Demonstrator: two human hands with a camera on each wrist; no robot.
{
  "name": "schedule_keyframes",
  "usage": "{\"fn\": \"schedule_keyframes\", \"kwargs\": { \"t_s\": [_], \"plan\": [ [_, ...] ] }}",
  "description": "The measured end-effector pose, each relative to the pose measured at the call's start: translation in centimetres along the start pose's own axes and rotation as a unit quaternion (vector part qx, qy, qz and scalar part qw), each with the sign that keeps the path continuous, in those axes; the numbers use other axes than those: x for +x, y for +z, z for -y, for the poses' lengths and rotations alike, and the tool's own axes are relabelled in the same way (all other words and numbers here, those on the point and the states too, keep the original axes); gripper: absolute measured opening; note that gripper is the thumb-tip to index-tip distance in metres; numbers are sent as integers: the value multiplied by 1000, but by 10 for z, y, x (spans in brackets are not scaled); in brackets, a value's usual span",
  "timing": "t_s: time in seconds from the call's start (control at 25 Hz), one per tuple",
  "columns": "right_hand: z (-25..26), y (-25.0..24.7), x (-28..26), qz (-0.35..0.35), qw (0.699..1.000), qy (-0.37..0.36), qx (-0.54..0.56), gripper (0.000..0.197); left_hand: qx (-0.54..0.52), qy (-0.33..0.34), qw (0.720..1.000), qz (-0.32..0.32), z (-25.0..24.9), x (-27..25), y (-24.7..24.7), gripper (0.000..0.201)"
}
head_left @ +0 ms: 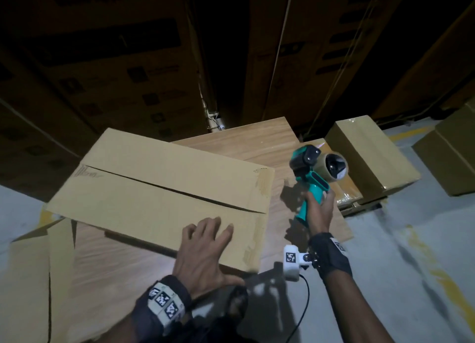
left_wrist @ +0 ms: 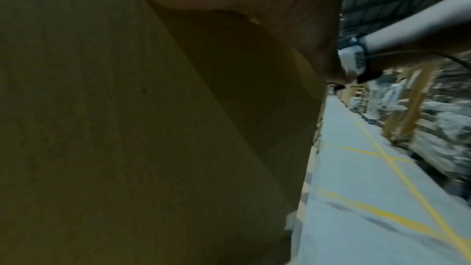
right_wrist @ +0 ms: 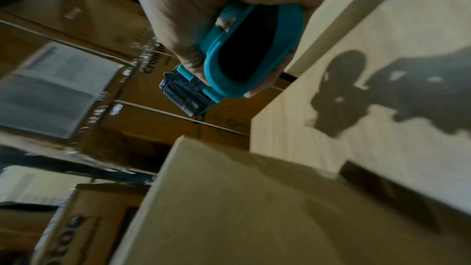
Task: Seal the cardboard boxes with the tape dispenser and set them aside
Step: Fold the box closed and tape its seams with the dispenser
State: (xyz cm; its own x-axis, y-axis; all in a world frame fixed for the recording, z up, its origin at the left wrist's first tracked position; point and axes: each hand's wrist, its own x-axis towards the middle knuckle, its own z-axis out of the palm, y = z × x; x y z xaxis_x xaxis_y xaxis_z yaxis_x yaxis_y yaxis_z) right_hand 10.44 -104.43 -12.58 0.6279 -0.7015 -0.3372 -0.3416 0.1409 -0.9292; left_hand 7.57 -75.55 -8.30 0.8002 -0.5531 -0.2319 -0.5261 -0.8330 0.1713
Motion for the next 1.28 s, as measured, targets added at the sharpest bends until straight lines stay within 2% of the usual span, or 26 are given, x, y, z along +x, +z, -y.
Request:
{"fn": "schedule_keyframes", "kwargs": {
  "t_s": [0.12, 0.24, 0.32, 0.4, 0.44, 0.48, 0.56, 0.64, 0.68, 0.76, 0.84, 0.96, 1.04, 1.08, 1.16, 1.28],
  "plan": [
    [40, 7, -13, 51, 997, -60, 4, 58, 8, 64, 998, 17, -31, 11, 7, 120],
    [75, 5, -32, 112, 988, -105, -14, 55, 18, 100, 994, 33, -46, 21, 8, 124],
    [95, 2, -49, 152, 978, -138, -42, 55, -39, 129, 991, 6, -46, 24, 6, 114],
    [109, 2, -67, 183, 966, -169, -69, 54, -172, 151, 973, -37, -35, 22, 0, 94],
    [113, 2, -75, 197, 961, -174, -83, 55, -281, 150, 947, -35, -26, 20, -6, 81],
    [117, 5, -85, 212, 956, -176, -98, 56, -400, 130, 907, -28, -14, 19, -15, 66],
    [123, 12, -106, 242, 943, -190, -125, 59, -592, 27, 805, -33, 17, 17, -38, 38],
    [126, 23, -128, 268, 923, -229, -154, 61, -700, -72, 707, -68, 54, 15, -69, 32],
    [125, 31, -139, 275, 909, -258, -180, 61, -724, -110, 675, -85, 74, 13, -86, 38],
    [120, 48, -157, 262, 880, -316, -240, 61, -755, -151, 630, -101, 111, 4, -117, 53],
    [113, 67, -172, 244, 851, -371, -281, 61, -782, -158, 595, -96, 138, -9, -137, 65],
    [108, 101, -191, 212, 801, -439, -347, 64, -796, -159, 579, -70, 158, -26, -148, 73],
    [107, 117, -200, 194, 786, -456, -369, 67, -799, -170, 573, -72, 166, -28, -146, 71],
    [107, 125, -204, 191, 786, -456, -372, 68, -805, -179, 560, -76, 172, -28, -144, 69],
    [107, 133, -208, 192, 785, -455, -375, 69, -827, -202, 518, -78, 184, -27, -136, 59],
    [110, 143, -213, 190, 776, -462, -385, 71, -876, -229, 418, -70, 199, -25, -124, 33]
  ]
}}
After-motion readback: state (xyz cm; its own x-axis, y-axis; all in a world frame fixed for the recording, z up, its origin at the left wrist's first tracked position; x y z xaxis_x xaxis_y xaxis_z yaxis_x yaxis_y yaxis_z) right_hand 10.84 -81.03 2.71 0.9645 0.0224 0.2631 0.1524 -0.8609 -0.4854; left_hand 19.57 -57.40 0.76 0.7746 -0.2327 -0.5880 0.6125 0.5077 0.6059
